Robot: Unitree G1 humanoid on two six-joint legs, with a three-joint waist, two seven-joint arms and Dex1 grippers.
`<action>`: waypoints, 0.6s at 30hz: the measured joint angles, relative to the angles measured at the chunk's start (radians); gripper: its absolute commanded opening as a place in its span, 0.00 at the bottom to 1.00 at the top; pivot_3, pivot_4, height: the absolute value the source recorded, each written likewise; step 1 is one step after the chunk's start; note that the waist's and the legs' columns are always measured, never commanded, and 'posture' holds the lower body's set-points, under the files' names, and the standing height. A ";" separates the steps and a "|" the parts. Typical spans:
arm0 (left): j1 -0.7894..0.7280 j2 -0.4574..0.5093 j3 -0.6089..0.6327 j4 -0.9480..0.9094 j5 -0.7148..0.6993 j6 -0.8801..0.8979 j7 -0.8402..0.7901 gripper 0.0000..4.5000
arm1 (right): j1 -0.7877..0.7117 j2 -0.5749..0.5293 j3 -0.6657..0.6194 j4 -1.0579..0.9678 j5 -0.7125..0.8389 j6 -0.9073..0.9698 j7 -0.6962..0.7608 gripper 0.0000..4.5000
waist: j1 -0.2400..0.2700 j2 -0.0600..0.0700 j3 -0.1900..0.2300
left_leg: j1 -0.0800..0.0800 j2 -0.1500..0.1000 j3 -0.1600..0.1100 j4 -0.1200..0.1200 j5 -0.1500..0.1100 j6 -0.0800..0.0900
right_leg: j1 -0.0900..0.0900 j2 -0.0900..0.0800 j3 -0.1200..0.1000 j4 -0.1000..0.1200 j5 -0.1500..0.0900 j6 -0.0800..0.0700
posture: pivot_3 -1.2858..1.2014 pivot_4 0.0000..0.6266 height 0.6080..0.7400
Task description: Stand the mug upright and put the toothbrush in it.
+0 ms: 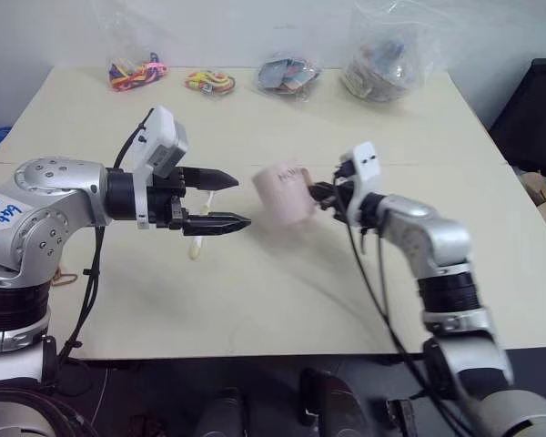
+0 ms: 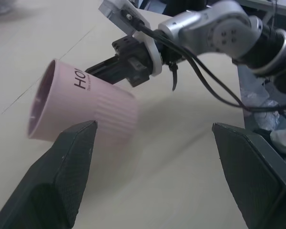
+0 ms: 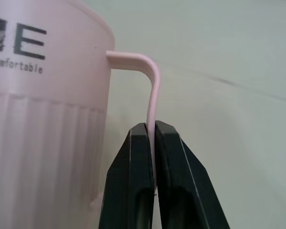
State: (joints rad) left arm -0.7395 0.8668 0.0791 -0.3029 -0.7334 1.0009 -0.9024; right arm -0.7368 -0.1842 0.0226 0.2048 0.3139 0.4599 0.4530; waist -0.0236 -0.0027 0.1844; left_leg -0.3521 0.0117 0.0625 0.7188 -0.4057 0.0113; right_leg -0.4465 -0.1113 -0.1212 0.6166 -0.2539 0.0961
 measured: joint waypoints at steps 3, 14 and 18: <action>0.009 -0.002 0.020 0.002 -0.003 0.020 0.033 0.91 | 0.070 0.062 0.028 0.091 -0.105 -0.290 -0.058 0.01 | -0.002 0.000 0.000 | 0.000 -0.002 -0.002 0.000 0.000 0.000 | 0.001 -0.001 0.000 0.001 0.000 0.000 | 0.52 0.24 1.00; 0.050 0.050 0.036 0.038 0.011 0.009 0.009 0.91 | 0.261 0.021 0.046 0.090 -0.203 -0.585 -0.048 0.01 | -0.009 0.001 0.000 | 0.001 0.000 -0.002 0.000 0.000 -0.001 | 0.001 0.000 0.002 0.000 0.000 0.000 | 0.52 0.24 1.00; 0.051 0.046 0.033 0.040 0.014 -0.009 0.007 0.91 | 0.315 -0.008 0.051 0.000 -0.170 -0.522 0.026 0.23 | -0.006 0.001 0.000 | 0.001 0.000 -0.003 0.000 0.000 -0.001 | 0.001 0.000 0.002 0.000 0.000 0.000 | 0.52 0.24 1.00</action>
State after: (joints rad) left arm -0.6883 0.9126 0.1125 -0.2624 -0.7193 0.9924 -0.8953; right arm -0.4221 -0.1924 0.0737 0.2045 0.1441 -0.0621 0.4789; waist -0.0300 -0.0018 0.1849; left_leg -0.3509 0.0121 0.0594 0.7186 -0.4053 0.0107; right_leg -0.4455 -0.1108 -0.1190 0.6163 -0.2541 0.0957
